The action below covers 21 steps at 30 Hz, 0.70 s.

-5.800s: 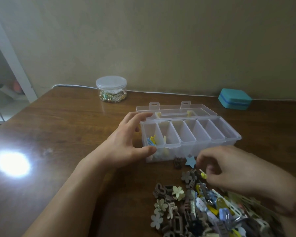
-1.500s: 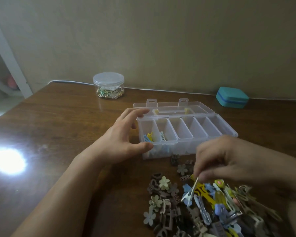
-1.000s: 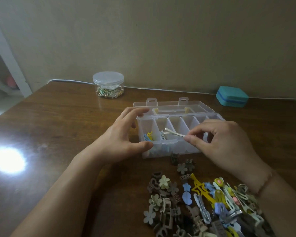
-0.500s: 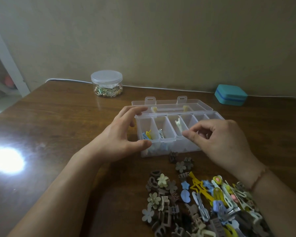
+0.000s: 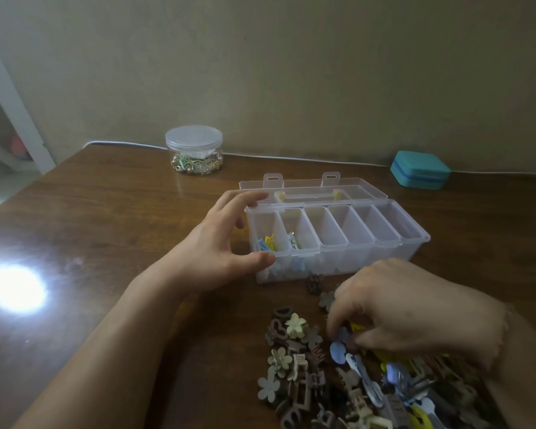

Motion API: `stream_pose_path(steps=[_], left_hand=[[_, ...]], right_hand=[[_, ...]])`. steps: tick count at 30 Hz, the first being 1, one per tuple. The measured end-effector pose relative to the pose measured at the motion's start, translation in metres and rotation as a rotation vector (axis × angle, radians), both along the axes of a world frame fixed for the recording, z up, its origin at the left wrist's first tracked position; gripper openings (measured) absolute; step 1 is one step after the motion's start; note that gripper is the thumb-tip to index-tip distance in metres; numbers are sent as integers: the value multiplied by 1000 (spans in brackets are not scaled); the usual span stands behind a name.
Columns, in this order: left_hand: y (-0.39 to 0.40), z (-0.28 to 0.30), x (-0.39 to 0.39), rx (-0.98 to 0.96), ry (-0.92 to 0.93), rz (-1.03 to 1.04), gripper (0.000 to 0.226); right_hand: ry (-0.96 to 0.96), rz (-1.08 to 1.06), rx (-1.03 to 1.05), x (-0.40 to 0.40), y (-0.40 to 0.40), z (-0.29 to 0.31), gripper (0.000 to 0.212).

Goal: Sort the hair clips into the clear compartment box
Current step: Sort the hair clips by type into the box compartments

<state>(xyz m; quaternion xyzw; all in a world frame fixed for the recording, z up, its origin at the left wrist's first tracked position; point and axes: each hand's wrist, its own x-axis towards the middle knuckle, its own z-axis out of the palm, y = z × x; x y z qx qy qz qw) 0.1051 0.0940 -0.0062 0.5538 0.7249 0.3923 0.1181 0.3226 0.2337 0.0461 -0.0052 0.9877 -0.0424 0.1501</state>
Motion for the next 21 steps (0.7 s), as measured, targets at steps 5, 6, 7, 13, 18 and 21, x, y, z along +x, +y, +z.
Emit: stream_pose_path(steps=[5, 6, 7, 13, 18, 21], left_hand=[[0, 0, 0, 5, 6, -3, 85], [0, 1, 0, 4, 2, -3, 85], [0, 1, 0, 3, -1, -4, 85], [0, 1, 0, -5, 2, -2, 86], [0, 1, 1, 0, -2, -3, 87], [0, 2, 1, 4, -2, -7, 88]], right_hand=[[81, -60, -168, 3, 6, 7, 12], [83, -59, -180, 4, 7, 9, 13], [59, -48, -170, 5, 8, 9, 18], [-59, 8, -12, 1, 4, 2, 32], [4, -28, -38, 4, 5, 1, 15], [67, -153, -254, 8, 14, 11, 12]])
